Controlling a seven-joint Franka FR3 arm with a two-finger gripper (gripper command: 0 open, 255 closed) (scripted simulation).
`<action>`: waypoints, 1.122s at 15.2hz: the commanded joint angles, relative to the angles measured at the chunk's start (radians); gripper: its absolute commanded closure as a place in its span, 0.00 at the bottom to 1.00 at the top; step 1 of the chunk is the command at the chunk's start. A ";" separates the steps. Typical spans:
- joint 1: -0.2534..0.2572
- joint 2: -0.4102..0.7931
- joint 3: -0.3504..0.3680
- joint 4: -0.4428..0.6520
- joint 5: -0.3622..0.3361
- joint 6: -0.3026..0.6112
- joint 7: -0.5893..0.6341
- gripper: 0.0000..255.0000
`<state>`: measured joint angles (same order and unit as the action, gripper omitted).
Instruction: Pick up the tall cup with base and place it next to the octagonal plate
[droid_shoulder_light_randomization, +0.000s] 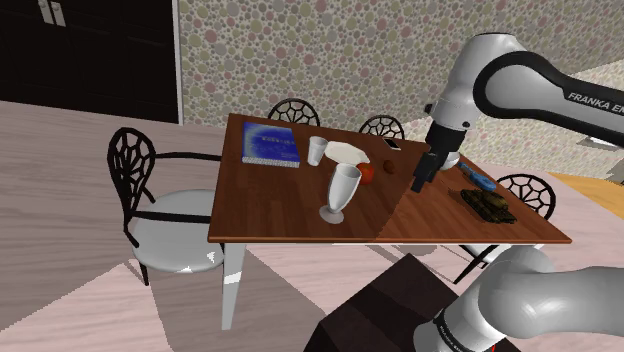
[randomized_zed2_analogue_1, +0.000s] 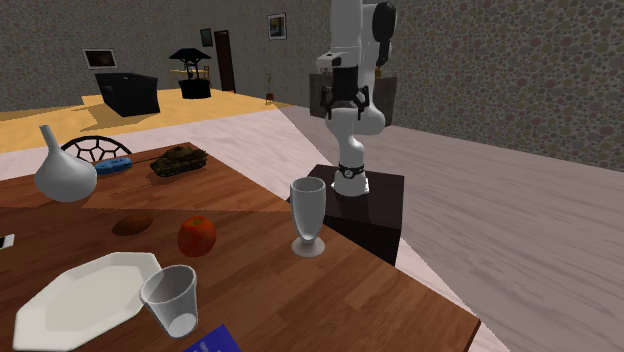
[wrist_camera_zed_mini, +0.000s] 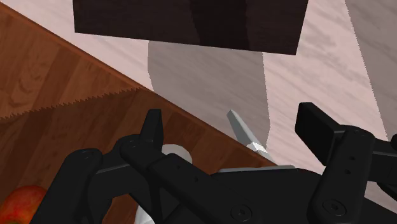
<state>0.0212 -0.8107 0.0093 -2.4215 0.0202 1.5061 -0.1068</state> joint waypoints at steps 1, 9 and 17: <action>0.000 0.000 0.000 0.000 0.000 0.000 0.000 0.00; -0.025 0.266 -0.041 0.057 -0.028 0.236 -0.032 0.00; -0.043 0.556 -0.078 0.199 -0.032 0.410 -0.064 0.00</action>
<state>-0.0187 -0.2956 -0.0629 -2.2506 -0.0116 1.8988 -0.1644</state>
